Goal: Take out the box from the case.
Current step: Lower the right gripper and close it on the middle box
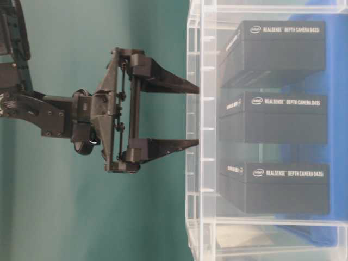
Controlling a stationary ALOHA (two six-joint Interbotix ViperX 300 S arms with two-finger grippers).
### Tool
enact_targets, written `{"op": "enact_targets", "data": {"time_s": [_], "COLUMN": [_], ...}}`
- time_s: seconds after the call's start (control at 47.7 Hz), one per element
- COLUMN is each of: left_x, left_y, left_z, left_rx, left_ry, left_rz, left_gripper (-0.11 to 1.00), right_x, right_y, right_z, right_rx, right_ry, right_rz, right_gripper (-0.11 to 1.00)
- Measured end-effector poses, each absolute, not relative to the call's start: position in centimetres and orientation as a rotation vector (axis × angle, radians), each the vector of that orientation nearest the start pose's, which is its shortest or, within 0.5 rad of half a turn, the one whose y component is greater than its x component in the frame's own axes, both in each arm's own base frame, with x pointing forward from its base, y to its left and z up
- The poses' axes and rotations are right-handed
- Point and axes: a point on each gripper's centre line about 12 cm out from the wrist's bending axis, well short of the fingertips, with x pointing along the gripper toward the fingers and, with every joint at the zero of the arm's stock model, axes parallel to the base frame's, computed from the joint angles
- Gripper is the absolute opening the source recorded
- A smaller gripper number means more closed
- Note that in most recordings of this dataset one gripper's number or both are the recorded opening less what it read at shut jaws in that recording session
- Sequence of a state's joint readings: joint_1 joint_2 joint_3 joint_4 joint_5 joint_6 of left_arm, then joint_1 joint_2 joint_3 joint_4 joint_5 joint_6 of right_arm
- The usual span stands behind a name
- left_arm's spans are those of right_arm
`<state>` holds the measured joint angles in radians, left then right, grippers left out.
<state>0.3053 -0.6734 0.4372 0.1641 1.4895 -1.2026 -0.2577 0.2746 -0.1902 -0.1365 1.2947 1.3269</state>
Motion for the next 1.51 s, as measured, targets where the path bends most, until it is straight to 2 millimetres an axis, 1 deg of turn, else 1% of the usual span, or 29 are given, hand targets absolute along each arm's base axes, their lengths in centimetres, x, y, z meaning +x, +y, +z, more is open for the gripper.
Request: {"op": "enact_targets", "data": {"time_s": [0.23,0.356,0.566,0.985,1.194,1.508], "left_x": [17.3,17.3,17.3,17.3,17.3,17.3], "left_y": [7.5,7.5,7.5,7.5,7.5,7.5], "left_z": [35.8,35.8,35.8,35.8,35.8,35.8], "left_rx": [-1.091,-1.094,-1.092,-1.087,-1.086,-1.086], "left_ry": [0.868,0.868,0.867,0.869,0.871,0.871], "left_rz": [1.109,1.109,1.11,1.105,1.106,1.106], "left_gripper": [0.92,0.92,0.92,0.92,0.92,0.92], "right_x": [44.1,44.1,44.5,44.9,45.0,45.1], "right_y": [-13.4,-13.5,-13.4,-13.4,-13.1,-13.1], "right_z": [25.1,24.3,23.3,20.6,19.2,19.0], "right_rx": [1.154,1.161,1.169,1.172,1.192,1.204], "right_ry": [0.968,0.982,0.983,1.019,1.04,1.03], "right_rz": [-1.157,-1.162,-1.148,-1.156,-1.151,-1.151], "right_gripper": [0.94,0.94,0.94,0.94,0.94,0.93]}}
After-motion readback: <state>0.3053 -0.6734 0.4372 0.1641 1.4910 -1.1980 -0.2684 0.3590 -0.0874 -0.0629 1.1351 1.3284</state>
